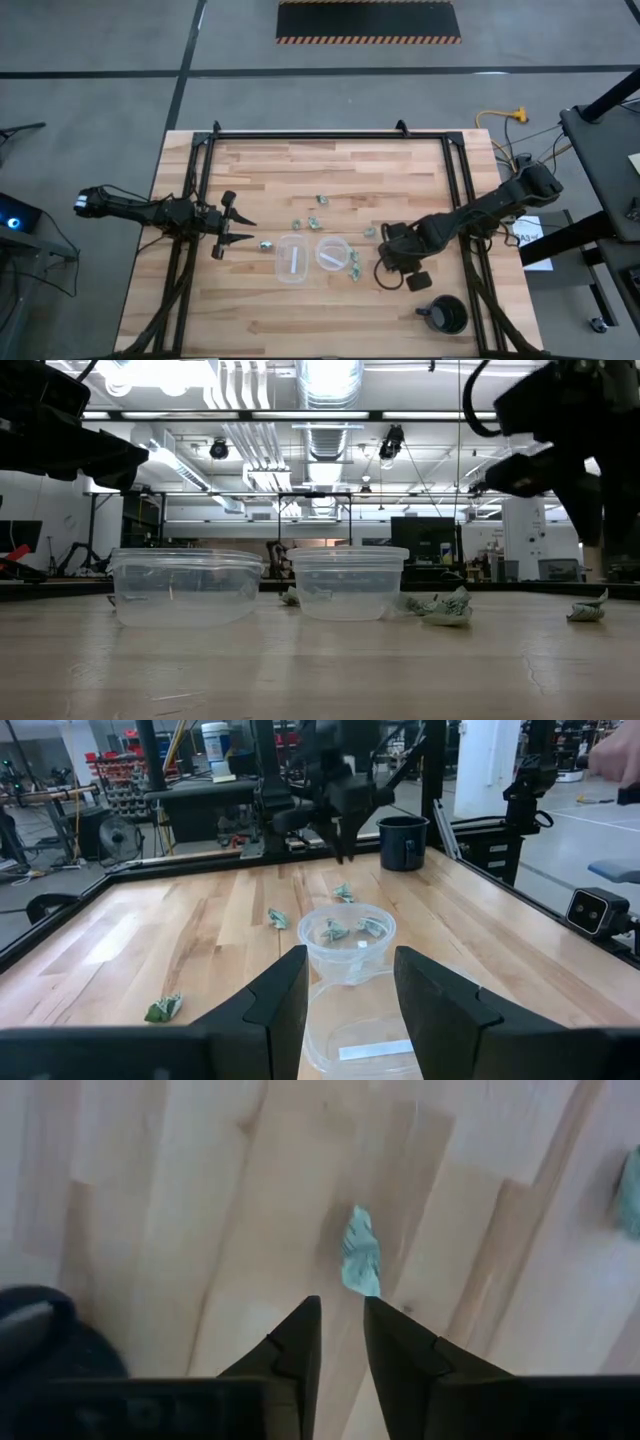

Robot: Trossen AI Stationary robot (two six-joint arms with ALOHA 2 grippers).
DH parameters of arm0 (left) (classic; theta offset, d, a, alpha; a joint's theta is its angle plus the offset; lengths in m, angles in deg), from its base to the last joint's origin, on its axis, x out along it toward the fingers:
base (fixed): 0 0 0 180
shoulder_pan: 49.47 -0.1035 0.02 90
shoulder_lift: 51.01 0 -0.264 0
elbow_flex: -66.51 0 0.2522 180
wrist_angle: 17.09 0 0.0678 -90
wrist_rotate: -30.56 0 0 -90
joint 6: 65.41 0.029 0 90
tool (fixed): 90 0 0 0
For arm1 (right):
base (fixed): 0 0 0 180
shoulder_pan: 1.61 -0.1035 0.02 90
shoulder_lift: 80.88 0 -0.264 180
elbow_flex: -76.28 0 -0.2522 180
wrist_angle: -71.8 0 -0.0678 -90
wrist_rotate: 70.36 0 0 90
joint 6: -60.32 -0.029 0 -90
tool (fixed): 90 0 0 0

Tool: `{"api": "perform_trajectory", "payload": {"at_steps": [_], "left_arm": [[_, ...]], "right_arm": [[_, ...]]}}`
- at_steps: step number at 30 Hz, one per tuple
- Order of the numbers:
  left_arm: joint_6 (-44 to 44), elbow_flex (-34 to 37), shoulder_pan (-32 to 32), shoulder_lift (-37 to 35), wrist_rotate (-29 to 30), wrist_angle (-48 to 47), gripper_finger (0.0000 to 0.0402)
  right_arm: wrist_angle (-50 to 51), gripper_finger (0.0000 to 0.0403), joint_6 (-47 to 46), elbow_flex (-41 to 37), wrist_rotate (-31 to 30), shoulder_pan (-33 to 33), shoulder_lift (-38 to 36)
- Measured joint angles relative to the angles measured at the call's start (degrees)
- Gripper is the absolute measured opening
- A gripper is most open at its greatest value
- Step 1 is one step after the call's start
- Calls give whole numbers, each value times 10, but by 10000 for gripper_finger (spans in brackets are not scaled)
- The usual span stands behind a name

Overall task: Pick and place items into bin
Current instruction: Put the stevia packet into the right transparent bin

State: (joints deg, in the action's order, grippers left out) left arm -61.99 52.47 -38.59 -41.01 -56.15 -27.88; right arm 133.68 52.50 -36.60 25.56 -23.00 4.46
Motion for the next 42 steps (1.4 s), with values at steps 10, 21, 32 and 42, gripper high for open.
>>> {"api": "perform_trajectory", "payload": {"at_steps": [10,21,32,42], "left_arm": [[0,0,0,0,0,0,135],[0,0,0,0,0,0,135],[0,0,0,0,0,0,135],[0,0,0,0,0,0,135]], "right_arm": [[-41,180,-13,-22,-16,0,0],[-140,220,-25,-64,-16,0,0],[-175,219,-27,-77,-16,0,69],[-162,193,-25,-65,-16,0,115]]}}
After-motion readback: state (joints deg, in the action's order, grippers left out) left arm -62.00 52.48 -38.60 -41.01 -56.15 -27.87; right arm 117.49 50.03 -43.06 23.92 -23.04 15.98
